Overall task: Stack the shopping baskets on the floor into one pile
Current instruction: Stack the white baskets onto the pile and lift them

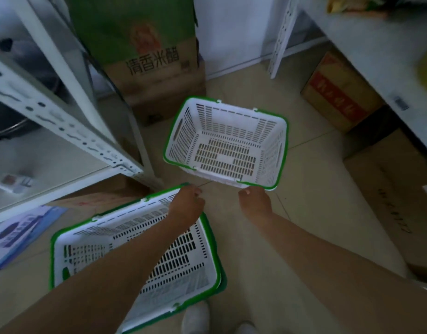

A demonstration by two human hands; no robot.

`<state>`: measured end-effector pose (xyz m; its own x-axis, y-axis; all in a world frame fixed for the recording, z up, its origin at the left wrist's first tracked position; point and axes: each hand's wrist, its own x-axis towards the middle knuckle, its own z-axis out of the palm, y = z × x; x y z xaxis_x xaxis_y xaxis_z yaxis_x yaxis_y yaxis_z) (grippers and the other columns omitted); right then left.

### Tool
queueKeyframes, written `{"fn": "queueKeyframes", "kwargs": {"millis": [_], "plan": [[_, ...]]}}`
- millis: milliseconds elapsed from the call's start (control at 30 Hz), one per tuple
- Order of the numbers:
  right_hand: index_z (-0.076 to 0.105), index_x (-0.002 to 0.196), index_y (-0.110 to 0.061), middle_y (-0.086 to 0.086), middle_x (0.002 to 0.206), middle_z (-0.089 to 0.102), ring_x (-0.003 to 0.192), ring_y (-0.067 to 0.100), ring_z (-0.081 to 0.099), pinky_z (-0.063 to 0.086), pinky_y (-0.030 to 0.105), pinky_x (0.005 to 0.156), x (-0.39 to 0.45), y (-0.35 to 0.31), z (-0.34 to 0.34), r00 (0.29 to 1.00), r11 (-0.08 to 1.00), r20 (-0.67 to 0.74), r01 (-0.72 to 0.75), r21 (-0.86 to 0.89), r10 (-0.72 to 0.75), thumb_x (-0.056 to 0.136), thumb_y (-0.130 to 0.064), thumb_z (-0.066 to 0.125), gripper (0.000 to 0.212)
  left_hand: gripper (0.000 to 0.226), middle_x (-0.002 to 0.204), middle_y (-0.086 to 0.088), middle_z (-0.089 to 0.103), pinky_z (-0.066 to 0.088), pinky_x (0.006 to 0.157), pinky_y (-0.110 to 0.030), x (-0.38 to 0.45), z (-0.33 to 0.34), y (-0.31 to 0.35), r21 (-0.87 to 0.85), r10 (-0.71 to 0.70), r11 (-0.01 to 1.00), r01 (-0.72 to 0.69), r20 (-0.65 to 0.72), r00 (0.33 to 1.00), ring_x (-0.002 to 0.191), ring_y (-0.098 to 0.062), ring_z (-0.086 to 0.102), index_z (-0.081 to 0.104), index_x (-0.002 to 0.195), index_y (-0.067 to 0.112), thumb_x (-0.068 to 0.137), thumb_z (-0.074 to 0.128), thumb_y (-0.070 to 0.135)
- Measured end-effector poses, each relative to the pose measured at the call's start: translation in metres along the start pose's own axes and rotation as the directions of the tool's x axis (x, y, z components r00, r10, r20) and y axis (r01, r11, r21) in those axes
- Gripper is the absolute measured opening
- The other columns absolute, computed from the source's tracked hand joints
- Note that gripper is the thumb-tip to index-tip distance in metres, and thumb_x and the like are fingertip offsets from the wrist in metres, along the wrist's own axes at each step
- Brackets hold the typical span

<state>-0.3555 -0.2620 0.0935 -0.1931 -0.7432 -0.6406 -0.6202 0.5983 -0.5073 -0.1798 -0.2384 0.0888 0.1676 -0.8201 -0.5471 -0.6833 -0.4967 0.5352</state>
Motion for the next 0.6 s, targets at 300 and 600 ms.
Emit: {"fn": "queueKeyframes", "kwargs": {"millis": [300, 600], "plan": [[0.062, 0.119, 0.003, 0.005, 0.086, 0.058, 0.086, 0.027, 0.054, 0.043, 0.024, 0.075, 0.063, -0.007, -0.012, 0.997, 0.997, 0.037, -0.067, 0.033, 0.065, 0.099, -0.015, 0.039, 0.035, 0.031, 0.117, -0.018, 0.062, 0.045, 0.095, -0.037, 0.076, 0.008, 0.024, 0.023, 0.049, 0.999, -0.049, 0.015, 0.999, 0.110, -0.035, 0.061, 0.063, 0.114, 0.000, 0.088, 0.053, 0.015], [0.062, 0.116, 0.005, 0.010, 0.090, 0.054, 0.088, 0.023, 0.049, 0.050, 0.037, 0.090, 0.139, -0.002, -0.022, 0.974, 0.934, -0.062, -0.190, 0.303, 0.219, 0.097, -0.026, 0.041, 0.041, 0.036, 0.116, -0.018, 0.066, 0.052, 0.092, -0.044, 0.179, -0.024, 0.029, 0.158, 0.129, 0.980, -0.124, -0.022, 0.991, 0.103, -0.036, 0.065, 0.065, 0.117, 0.005, 0.099, 0.046, 0.030]]}}
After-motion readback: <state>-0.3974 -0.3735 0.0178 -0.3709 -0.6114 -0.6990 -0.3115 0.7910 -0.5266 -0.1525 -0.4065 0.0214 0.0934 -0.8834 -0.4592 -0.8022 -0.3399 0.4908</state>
